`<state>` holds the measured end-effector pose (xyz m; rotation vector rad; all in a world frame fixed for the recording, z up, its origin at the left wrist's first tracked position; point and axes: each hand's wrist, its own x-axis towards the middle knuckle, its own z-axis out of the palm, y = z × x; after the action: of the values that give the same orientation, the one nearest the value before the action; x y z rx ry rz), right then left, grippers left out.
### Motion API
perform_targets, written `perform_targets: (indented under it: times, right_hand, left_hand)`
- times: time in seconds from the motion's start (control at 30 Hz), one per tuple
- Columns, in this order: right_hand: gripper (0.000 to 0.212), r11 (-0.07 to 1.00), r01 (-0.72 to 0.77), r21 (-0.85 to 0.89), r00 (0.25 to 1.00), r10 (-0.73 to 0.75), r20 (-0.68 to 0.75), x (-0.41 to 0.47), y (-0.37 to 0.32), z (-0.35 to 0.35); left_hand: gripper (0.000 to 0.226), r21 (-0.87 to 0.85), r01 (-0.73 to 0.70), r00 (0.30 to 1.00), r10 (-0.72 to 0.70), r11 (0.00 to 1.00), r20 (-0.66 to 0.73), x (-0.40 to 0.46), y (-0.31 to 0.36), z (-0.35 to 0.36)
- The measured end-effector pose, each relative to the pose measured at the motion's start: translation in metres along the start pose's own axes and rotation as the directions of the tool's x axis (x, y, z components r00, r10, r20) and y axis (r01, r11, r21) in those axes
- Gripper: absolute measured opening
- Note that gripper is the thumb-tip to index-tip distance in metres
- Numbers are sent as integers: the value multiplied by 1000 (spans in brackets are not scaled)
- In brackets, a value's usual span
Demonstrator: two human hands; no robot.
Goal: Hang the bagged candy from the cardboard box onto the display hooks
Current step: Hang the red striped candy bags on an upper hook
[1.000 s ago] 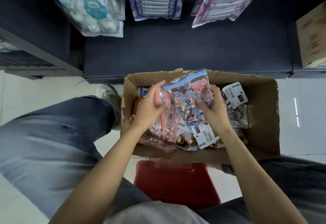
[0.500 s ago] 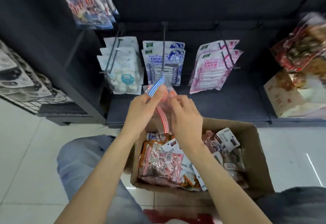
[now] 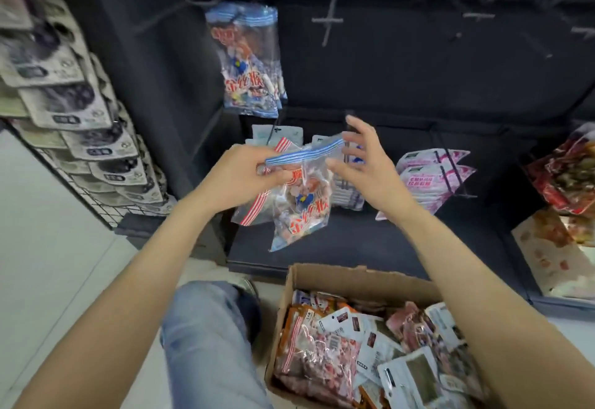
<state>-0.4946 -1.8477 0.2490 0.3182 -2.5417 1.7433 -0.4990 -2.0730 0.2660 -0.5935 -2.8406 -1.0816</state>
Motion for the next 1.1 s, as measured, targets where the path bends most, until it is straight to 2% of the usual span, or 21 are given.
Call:
perform_targets:
  times: [0.07, 0.17, 0.27, 0.33, 0.43, 0.53, 0.7, 0.83, 0.97, 1.1]
  right_hand:
    - [45, 987, -57, 152, 998, 60, -15, 25, -23, 8]
    - [9, 992, 72, 106, 996, -66, -62, 54, -51, 26]
    - [12, 985, 130, 115, 987, -117, -112, 78, -70, 47]
    - [11, 981, 150, 123, 978, -129, -165, 94, -81, 59]
    - [11, 981, 128, 142, 969, -94, -227, 119, -97, 70]
    - [12, 979, 81, 187, 968, -33, -248, 142, -110, 76]
    - [15, 992, 110, 62, 941, -84, -328, 168, -116, 90]
    - [14, 991, 136, 16, 939, -124, -321, 179, -120, 97]
    - [14, 990, 140, 3, 939, -132, -317, 187, -124, 99]
    - [14, 995, 95, -24, 944, -98, -316, 195, -124, 101]
  left_hand:
    - [17, 6, -30, 998, 30, 1000, -55, 7, -8, -24]
    - [16, -59, 7, 978, -19, 998, -206, 16, -23, -55]
    - [10, -182, 66, 918, -131, 981, -373, 26, -36, -72]
    - [19, -250, 111, 868, -216, 962, -446, 36, -42, -78]
    - [28, -233, 164, 814, -265, 959, -517, 54, -46, -87]
    - [28, -218, 195, 781, -286, 956, -555, 66, -49, -99]
    - [29, -163, 202, 770, -259, 966, -583, 75, -58, -114]
    - [32, -98, 236, 756, -246, 967, -607, 79, -64, -120]
    - [34, -158, 237, 739, -283, 959, -611, 86, -69, -123]
    - [32, -231, 254, 752, -342, 939, -564, 95, -72, -121]
